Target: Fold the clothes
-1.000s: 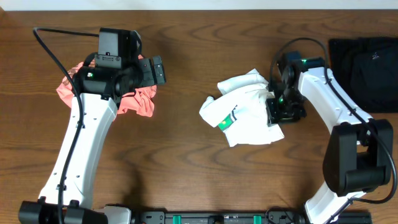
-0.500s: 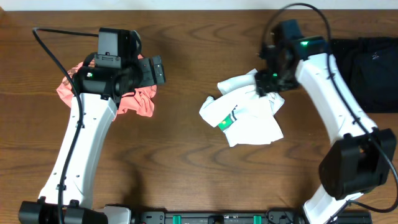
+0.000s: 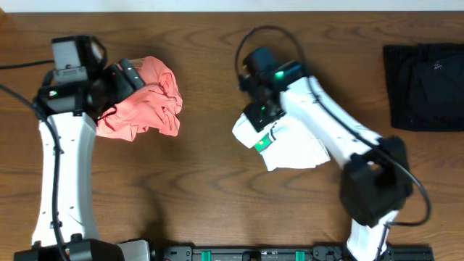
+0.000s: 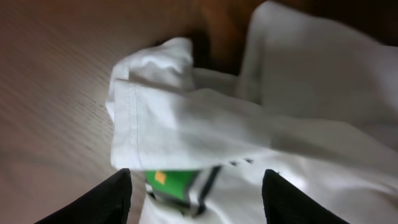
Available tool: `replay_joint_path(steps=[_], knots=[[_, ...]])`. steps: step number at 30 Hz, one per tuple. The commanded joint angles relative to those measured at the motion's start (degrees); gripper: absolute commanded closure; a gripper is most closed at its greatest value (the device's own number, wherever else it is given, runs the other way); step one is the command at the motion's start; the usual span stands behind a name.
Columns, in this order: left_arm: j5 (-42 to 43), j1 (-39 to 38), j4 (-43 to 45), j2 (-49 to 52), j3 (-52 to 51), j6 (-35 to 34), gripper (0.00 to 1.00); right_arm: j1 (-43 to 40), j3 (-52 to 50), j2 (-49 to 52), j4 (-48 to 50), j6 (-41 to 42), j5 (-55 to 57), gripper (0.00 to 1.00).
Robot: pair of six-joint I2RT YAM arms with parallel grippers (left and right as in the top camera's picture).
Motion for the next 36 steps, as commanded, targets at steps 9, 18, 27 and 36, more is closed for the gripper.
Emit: replay_joint_path(steps=[9, 18, 27, 36], knots=[[-0.3, 2.7, -1.6, -1.0, -0.4, -0.9, 0.02, 7.7, -0.2, 3.1, 2.3, -0.5, 6.6, 0.35], [-0.3, 2.7, -2.0, -1.0, -0.4, -0.9, 0.02, 8.6, -0.4, 4.5, 2.5, -0.5, 7.2, 0.35], [-0.3, 2.7, -2.5, -1.0, -0.4, 0.2, 0.02, 8.8, -0.4, 6.9, 2.7, -1.2, 7.2, 0.36], [-0.3, 2.7, -2.5, -1.0, -0.4, 0.2, 0.02, 8.9, -0.4, 7.7, 3.2, -1.2, 11.2, 0.39]])
